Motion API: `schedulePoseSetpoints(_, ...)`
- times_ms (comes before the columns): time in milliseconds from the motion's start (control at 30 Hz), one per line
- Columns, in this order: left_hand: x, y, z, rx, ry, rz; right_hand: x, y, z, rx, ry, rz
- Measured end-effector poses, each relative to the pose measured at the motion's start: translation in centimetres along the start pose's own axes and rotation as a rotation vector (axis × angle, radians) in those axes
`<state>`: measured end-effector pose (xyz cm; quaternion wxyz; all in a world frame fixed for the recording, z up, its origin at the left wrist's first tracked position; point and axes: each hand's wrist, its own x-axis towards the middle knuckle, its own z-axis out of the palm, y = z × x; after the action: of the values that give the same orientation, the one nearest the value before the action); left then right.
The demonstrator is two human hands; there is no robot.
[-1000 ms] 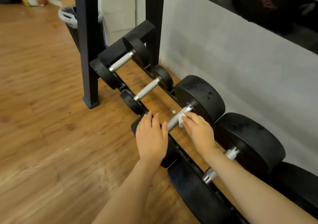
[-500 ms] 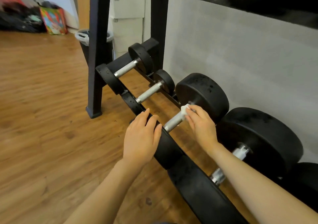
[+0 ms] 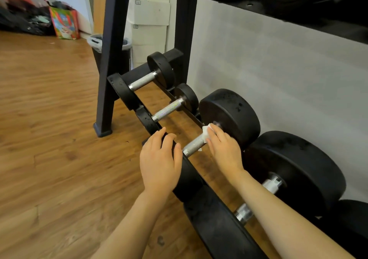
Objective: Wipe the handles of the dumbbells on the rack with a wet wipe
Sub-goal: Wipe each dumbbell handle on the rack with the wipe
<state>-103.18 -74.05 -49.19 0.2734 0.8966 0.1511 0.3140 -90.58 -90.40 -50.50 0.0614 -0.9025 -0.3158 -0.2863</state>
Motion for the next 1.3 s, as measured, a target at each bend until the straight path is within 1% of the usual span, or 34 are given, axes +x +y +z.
schedulePoseSetpoints(100,-0.1,-0.1,0.3,-0.02,0.036,-0.001,-0.1,-0.2,0.6,0.024,-0.006,0.059)
schedulePoseSetpoints(233,0.1,-0.1,0.4,-0.032,0.048,0.014,0.4,-0.6,0.8,0.035,-0.022,0.145)
schedulePoseSetpoints(300,0.0,-0.2,0.4,-0.052,0.055,0.015,0.1,-0.9,0.9,0.037,-0.025,0.103)
schedulePoseSetpoints(400,0.1,-0.4,0.5,-0.081,0.069,0.019,-0.1,-0.4,0.9,0.01,-0.055,-0.011)
schedulePoseSetpoints(533,0.1,-0.4,0.5,-0.089,0.066,0.028,0.6,0.1,-0.1,0.023,-0.106,0.03)
schedulePoseSetpoints(667,0.1,-0.7,0.5,-0.087,0.06,0.057,0.7,-0.1,-0.5,-0.021,-0.116,-0.03)
schedulePoseSetpoints(800,0.3,-1.1,0.5,-0.116,0.041,0.083,1.2,0.3,-0.5,-0.037,-0.159,0.048)
schedulePoseSetpoints(933,0.2,-1.4,0.5,-0.12,0.035,0.095,1.8,-0.2,-0.6,0.087,-0.287,0.066)
schedulePoseSetpoints(967,0.2,-1.4,0.5,-0.116,0.034,0.1,2.1,-0.2,-0.9,0.12,-0.307,0.094)
schedulePoseSetpoints(1067,0.2,-1.4,0.6,-0.114,0.031,0.102,2.7,-0.3,-1.5,0.152,-0.304,0.194)
schedulePoseSetpoints(1167,0.2,-1.4,0.5,-0.11,0.032,0.103,2.4,-0.9,-1.7,0.203,-0.33,0.157)
schedulePoseSetpoints(1233,0.2,-1.4,0.5,-0.11,0.036,0.102,2.5,-0.6,-1.7,0.159,-0.35,0.129)
schedulePoseSetpoints(1300,0.1,-1.3,0.5,-0.114,0.039,0.097,2.7,-0.2,-1.5,0.093,-0.329,0.153)
